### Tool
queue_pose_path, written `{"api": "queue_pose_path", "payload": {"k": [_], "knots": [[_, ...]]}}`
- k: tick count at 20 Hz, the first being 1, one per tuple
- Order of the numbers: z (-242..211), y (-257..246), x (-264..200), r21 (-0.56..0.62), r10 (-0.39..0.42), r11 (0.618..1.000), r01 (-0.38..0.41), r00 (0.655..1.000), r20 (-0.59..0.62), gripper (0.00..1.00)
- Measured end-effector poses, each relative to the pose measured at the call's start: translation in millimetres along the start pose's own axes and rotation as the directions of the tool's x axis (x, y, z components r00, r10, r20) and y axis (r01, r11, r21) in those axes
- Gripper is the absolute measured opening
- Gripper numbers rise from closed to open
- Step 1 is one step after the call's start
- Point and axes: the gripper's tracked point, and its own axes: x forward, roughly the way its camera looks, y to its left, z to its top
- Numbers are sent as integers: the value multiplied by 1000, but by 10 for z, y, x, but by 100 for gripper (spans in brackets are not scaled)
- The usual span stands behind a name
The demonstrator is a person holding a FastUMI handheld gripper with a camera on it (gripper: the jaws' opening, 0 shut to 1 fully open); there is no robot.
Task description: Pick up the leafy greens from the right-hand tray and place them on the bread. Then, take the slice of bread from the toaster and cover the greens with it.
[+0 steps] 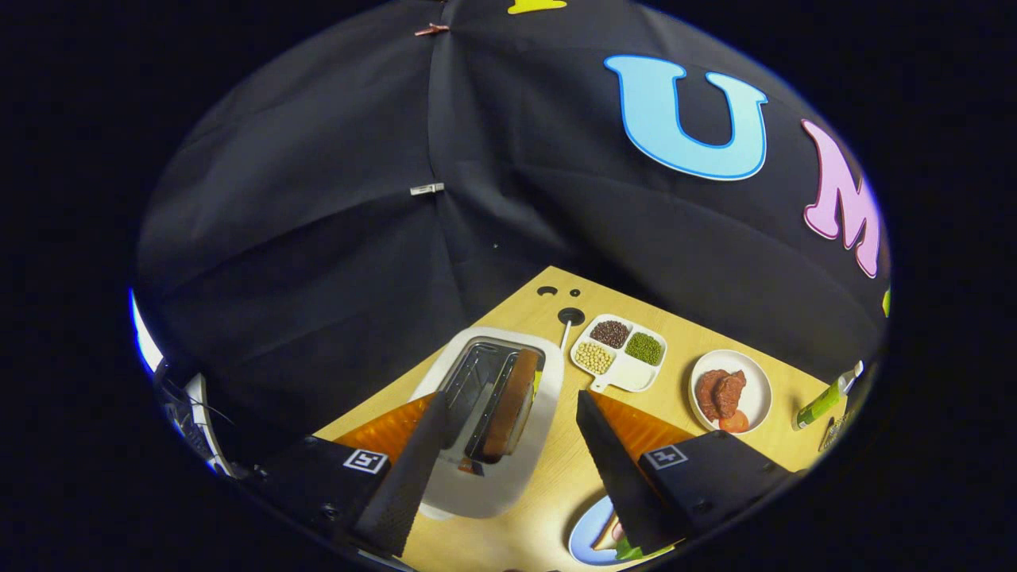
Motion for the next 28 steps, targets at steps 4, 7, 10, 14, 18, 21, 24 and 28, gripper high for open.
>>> {"api": "queue_pose_path", "payload": {"k": [4,7,10,14,18,21,24,28], "knots": [[-40,20,251,-13,-24,1000,24,999,-21,85],[-124,37,355,-5,-39,999,38,998,-59,58],[-135,66,377,0,-26,1000,26,997,-77,57],[-133,81,434,8,-18,1000,19,996,-85,30],[-79,109,325,41,38,999,-35,995,-96,13],[151,53,160,61,60,996,-57,997,-48,13],[465,-79,-107,87,70,994,-71,997,17,13],[667,-449,-603,110,65,991,-74,994,88,13]]}}
